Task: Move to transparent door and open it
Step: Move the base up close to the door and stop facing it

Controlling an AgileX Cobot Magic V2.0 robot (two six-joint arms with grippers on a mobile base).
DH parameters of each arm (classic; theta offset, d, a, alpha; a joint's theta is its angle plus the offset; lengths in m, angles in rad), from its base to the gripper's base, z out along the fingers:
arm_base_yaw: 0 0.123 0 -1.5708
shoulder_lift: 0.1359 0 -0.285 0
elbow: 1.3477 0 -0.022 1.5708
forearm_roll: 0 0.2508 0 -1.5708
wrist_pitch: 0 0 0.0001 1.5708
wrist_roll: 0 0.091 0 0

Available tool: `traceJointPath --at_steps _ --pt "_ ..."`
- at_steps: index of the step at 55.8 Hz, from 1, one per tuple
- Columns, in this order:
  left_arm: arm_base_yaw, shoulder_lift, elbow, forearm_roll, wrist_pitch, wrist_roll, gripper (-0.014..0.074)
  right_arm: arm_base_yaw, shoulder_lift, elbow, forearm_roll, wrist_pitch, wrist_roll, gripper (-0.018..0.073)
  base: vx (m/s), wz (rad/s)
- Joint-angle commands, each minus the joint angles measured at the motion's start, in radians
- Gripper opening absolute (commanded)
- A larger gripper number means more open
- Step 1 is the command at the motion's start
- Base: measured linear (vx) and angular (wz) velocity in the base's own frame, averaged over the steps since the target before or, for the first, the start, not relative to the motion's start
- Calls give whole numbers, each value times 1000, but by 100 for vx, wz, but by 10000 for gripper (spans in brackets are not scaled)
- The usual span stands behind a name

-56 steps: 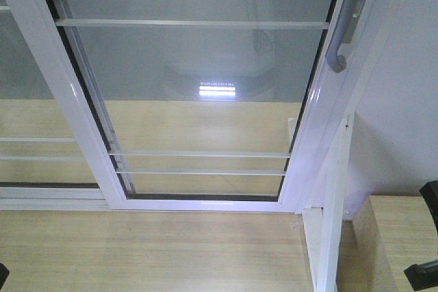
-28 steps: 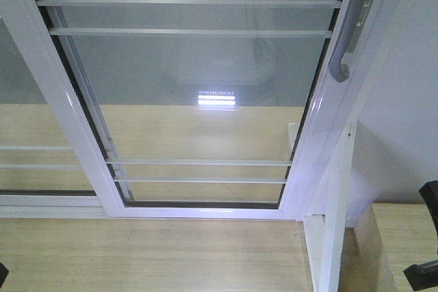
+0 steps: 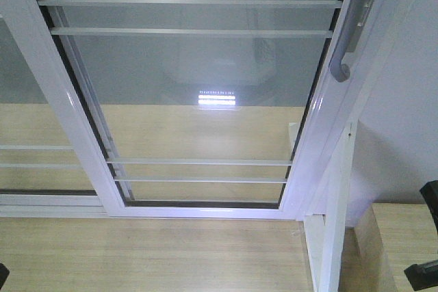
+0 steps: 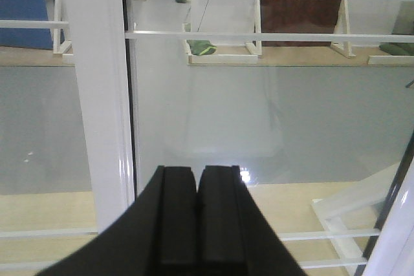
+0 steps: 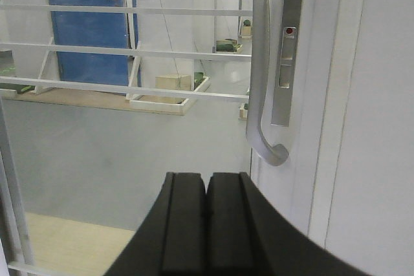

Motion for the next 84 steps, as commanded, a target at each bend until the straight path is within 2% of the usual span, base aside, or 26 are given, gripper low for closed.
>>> traceJointPath --at_steps 1,38,45,57,65,70,75,84 --pt "-1 -14 -21 -11 -81 0 -6 -6 -12 3 -9 -86 -8 -9 0 1" --pt "0 -14 -21 -10 -82 1 -6 -6 -12 3 -9 -86 -8 -9 0 0" --pt "0 -14 -21 23 -124 19 -6 -6 -12 3 -9 -96 -8 -9 0 0" --pt "1 -14 -29 22 -190 17 -6 -6 -12 0 -8 -177 -8 -9 0 0" --pt "1 -14 -43 -3 -273 -21 -6 -6 -12 -17 -6 -259 -10 -9 0 0" --pt "1 -12 -106 -2 -251 -8 -6 -6 -12 -89 -5 -216 -9 -9 0 0" --pt "1 7 -188 29 -239 39 -6 -6 2 -208 -7 -109 -26 -9 0 0" --pt "0 170 -381 50 -242 53 -6 -6 134 -474 -11 68 -51 -9 0 0"
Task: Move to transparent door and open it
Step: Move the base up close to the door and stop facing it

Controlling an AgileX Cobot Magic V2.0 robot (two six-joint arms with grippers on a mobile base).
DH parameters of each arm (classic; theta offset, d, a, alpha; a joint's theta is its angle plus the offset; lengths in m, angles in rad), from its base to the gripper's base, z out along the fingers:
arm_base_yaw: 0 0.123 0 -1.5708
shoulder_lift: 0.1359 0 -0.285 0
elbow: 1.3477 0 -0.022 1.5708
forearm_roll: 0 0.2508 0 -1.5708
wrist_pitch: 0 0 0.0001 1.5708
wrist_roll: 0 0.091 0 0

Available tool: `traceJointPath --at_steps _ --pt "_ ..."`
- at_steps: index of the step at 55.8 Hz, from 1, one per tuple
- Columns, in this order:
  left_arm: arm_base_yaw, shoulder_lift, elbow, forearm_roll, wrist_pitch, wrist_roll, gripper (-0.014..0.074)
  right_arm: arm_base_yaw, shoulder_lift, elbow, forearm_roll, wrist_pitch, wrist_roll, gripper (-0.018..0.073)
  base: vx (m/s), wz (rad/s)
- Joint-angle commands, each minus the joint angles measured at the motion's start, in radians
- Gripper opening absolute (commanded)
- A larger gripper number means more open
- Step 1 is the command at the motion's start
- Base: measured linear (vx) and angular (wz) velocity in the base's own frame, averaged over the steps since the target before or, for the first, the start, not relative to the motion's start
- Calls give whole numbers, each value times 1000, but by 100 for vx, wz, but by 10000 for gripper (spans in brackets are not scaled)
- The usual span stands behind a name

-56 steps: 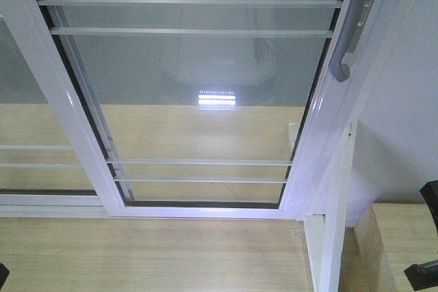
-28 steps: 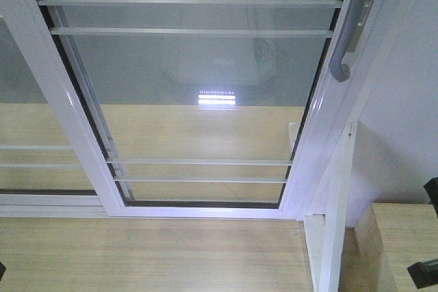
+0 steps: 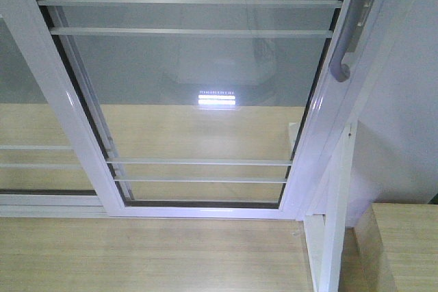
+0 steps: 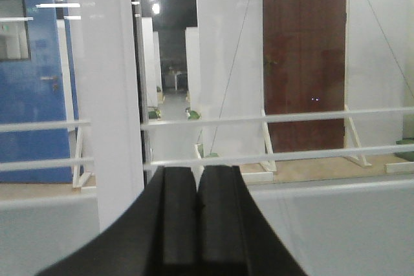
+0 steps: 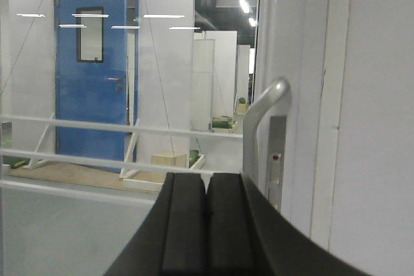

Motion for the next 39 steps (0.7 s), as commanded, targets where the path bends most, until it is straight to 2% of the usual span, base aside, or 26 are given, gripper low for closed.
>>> traceJointPath --at_steps 1,11,19,24,33,39 --pt "0 120 -124 4 -85 5 -6 -6 109 -164 -9 16 -16 -9 0 0" --pt "0 409 -307 1 -95 5 -6 -6 347 -395 -48 78 -16 -9 0 0" --pt "0 590 -417 -26 -100 -60 -6 -6 534 -497 -65 74 -15 -9 0 0" --pt "0 638 -445 -34 -143 -94 -6 -6 602 -513 -55 39 -7 -9 0 0" --pt "0 645 -443 -31 -255 -93 -6 -6 674 -513 -54 3 -7 -9 0 0" --pt "0 644 -443 -31 -254 -93 -6 -6 682 -512 -54 25 -7 -9 0 0"
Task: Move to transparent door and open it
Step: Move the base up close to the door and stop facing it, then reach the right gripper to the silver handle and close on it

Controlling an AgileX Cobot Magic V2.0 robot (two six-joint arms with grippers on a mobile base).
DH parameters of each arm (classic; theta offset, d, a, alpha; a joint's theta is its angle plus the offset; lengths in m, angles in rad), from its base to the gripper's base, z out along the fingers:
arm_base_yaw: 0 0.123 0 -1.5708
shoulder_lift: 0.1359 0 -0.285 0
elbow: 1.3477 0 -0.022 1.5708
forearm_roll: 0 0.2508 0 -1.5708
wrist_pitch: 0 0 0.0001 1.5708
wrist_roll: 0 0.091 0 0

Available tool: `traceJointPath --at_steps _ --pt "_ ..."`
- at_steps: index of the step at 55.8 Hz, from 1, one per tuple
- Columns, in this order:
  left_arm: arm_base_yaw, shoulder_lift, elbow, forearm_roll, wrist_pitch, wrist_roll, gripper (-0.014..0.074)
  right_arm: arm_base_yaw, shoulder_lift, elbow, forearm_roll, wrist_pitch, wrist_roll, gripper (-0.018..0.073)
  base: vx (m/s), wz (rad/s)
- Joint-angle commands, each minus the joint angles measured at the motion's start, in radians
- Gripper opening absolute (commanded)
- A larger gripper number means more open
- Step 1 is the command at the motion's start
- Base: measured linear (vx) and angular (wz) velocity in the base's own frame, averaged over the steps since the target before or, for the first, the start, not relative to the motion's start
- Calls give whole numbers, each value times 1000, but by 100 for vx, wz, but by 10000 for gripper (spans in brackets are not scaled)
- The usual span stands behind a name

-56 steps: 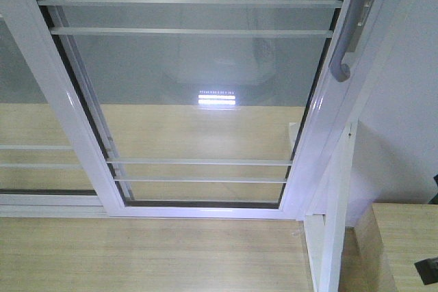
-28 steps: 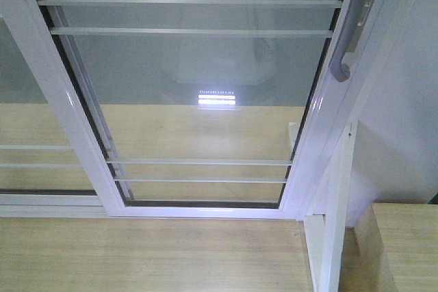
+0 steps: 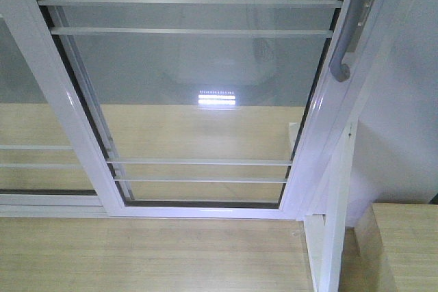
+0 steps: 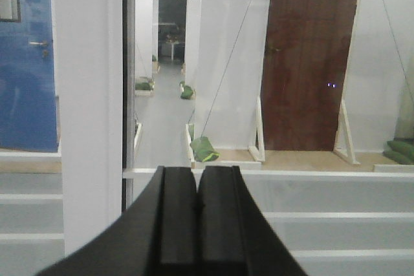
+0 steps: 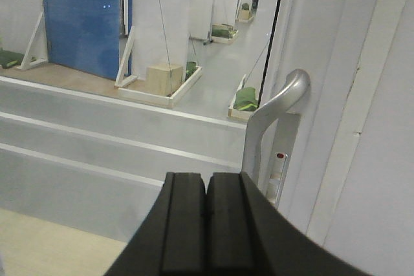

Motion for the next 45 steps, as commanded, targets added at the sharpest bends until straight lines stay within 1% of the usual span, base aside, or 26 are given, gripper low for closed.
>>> traceJointPath --at_steps 1,9,10,15,22,32,36,40,45 --pt "0 -6 -38 -11 -97 -11 -6 -6 3 -35 -2 -78 -2 -9 0 0" --pt "0 -3 -38 -11 -81 -11 -4 -6 3 -35 -2 -80 -2 -6 0 0" --pt "0 -3 -38 -11 -31 -11 20 -6 3 -35 -5 -79 -3 20 0 0" --pt "0 -3 -38 -11 -17 -11 54 -6 3 -35 -5 -79 -3 67 0 0" --pt "0 -3 -38 -11 -5 -11 125 -6 3 -35 -13 -78 -3 185 0 0" --pt "0 -3 -38 -11 6 -11 266 -6 3 -35 -13 -73 -2 414 0 0" --pt "0 -3 -38 -11 15 -11 328 -6 3 -35 -12 -73 -2 490 0 0" --pt "0 -3 -38 -11 21 -11 375 -6 3 -35 -12 -75 -2 544 0 0" --pt "0 -3 -38 -11 40 -11 414 -6 3 -35 -12 -84 -2 575 0 0"
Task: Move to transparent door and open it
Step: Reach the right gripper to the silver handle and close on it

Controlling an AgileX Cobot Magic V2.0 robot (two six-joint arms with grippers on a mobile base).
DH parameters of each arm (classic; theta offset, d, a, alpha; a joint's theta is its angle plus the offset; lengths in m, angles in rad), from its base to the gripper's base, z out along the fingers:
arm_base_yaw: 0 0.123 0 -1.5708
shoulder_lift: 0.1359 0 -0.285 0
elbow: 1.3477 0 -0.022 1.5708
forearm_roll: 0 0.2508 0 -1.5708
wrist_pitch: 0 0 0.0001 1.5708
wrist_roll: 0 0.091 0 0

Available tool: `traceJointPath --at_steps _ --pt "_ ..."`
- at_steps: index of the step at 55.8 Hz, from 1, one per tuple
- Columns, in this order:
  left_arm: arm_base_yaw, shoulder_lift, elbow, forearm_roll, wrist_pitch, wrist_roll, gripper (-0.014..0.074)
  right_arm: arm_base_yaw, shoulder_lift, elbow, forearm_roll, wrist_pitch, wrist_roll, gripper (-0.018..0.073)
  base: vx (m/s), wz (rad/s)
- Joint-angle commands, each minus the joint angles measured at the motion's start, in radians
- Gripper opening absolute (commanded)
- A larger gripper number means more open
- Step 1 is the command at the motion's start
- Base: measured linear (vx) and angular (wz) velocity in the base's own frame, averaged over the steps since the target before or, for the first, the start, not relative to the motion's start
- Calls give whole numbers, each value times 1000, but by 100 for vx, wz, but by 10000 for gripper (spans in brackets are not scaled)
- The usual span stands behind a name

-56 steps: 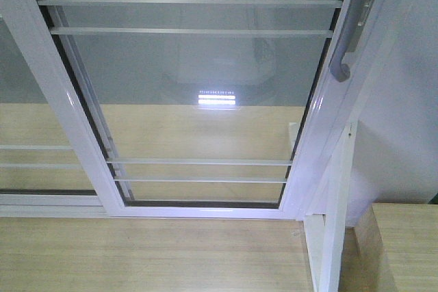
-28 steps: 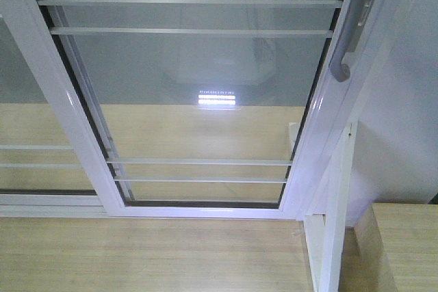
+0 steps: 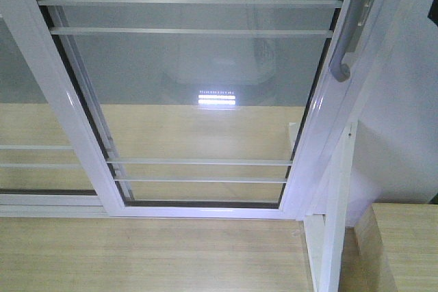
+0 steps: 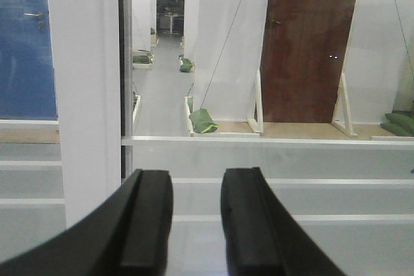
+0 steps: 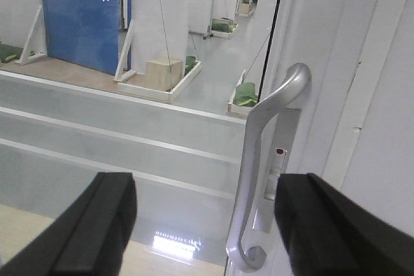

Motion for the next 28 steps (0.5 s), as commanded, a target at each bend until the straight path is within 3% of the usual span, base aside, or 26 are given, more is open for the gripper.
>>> traceJointPath --at_steps 1,19,28 --pt "0 -2 -35 -9 -59 -11 420 -6 -1 -35 -6 -89 -3 575 0 0" --pt "0 -2 -35 -13 -3 -12 427 -6 34 -35 37 -81 58 574 0 0" --pt "0 -2 -35 -57 39 -11 427 -6 129 -35 26 -96 80 574 0 0"
